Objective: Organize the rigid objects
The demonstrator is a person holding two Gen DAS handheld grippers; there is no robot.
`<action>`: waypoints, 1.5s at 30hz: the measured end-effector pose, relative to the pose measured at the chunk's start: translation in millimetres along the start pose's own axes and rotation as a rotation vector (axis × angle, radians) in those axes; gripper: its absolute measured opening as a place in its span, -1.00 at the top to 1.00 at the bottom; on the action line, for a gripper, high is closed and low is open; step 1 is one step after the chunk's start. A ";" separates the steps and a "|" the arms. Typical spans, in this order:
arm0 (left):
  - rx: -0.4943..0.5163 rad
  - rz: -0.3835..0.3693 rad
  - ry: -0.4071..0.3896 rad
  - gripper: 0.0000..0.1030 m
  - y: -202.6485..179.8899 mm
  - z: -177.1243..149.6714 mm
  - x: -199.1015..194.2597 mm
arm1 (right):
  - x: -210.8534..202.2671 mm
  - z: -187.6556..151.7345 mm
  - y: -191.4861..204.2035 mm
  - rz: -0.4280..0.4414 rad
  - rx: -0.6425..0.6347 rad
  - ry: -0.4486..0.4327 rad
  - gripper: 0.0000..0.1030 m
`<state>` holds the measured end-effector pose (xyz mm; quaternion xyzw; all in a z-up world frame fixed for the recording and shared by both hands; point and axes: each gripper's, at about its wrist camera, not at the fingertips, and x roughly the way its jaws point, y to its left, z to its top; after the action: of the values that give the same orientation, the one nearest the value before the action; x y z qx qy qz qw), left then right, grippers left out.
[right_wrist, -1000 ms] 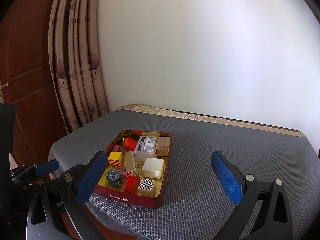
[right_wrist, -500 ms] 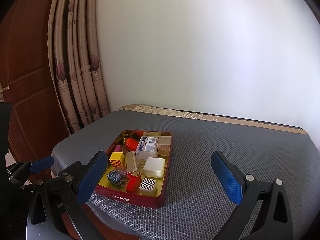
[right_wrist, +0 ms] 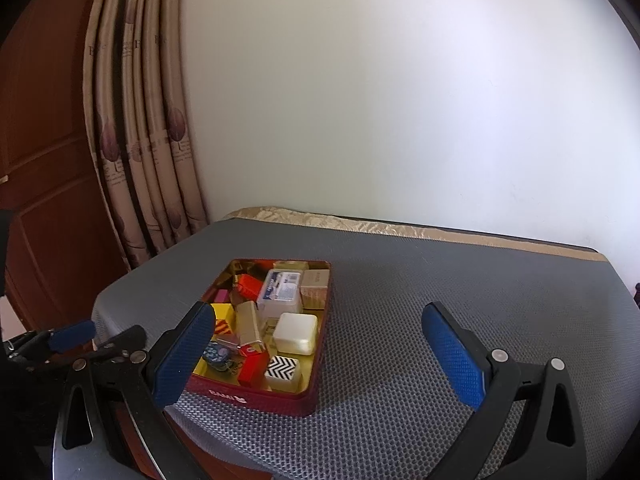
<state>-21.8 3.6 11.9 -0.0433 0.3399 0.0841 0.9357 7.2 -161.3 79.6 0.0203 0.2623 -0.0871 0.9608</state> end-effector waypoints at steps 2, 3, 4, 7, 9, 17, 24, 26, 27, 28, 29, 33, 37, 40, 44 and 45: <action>-0.009 -0.001 0.004 -0.28 1.5 -0.2 1.4 | 3.1 -1.9 -2.1 -0.002 0.004 0.010 -0.99; -0.011 -0.001 0.005 -0.28 2.4 -0.3 1.8 | 4.9 -2.8 -2.7 -0.006 0.005 0.016 -0.99; -0.014 -0.003 0.007 -0.28 3.5 -0.3 2.4 | 6.3 -3.5 -3.0 -0.008 0.005 0.020 -0.99; -0.020 -0.007 0.014 -0.28 5.9 -0.2 3.8 | 10.0 -5.7 -2.9 -0.005 0.003 0.035 -0.99; -0.020 -0.009 0.017 -0.28 6.8 0.0 4.7 | 11.4 -6.7 -1.6 -0.003 -0.002 0.041 -0.99; -0.033 -0.028 0.053 -0.28 9.6 0.3 12.6 | 12.8 -8.2 1.1 0.013 -0.014 0.050 -0.99; -0.032 -0.022 0.053 -0.28 10.0 -0.2 13.2 | 13.2 -9.0 3.1 0.024 -0.017 0.061 -0.99; -0.027 -0.022 0.050 -0.28 9.4 -0.3 12.4 | 12.6 -8.7 3.9 0.026 -0.020 0.061 -0.99; -0.025 -0.020 0.049 -0.28 9.1 -0.4 12.4 | 12.5 -8.8 4.2 0.027 -0.022 0.061 -0.99; -0.022 -0.018 0.048 -0.28 8.9 -0.5 12.1 | 12.7 -9.0 4.7 0.028 -0.023 0.063 -0.99; -0.021 -0.019 0.048 -0.28 8.7 -0.5 12.0 | 12.8 -8.7 4.7 0.029 -0.023 0.064 -0.99; -0.025 -0.019 0.047 -0.28 9.0 -0.4 11.1 | 13.2 -8.6 4.8 0.033 -0.025 0.068 -0.99; -0.016 -0.020 0.037 -0.28 7.6 0.2 9.2 | 13.9 -9.2 5.5 0.037 -0.025 0.073 -0.99; -0.013 -0.037 0.026 -0.28 7.8 1.4 6.7 | 13.1 -9.9 6.0 0.039 -0.029 0.076 -0.99; -0.017 -0.043 0.018 -0.28 8.8 2.8 4.2 | 12.3 -9.8 5.0 0.043 -0.028 0.075 -0.99; -0.020 -0.043 0.017 -0.28 9.4 3.0 4.1 | 12.1 -9.9 5.2 0.043 -0.028 0.075 -0.99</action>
<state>-18.6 13.8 11.4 -0.0606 0.3459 0.0668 0.9339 13.5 -157.3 64.9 0.0157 0.2987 -0.0617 0.9522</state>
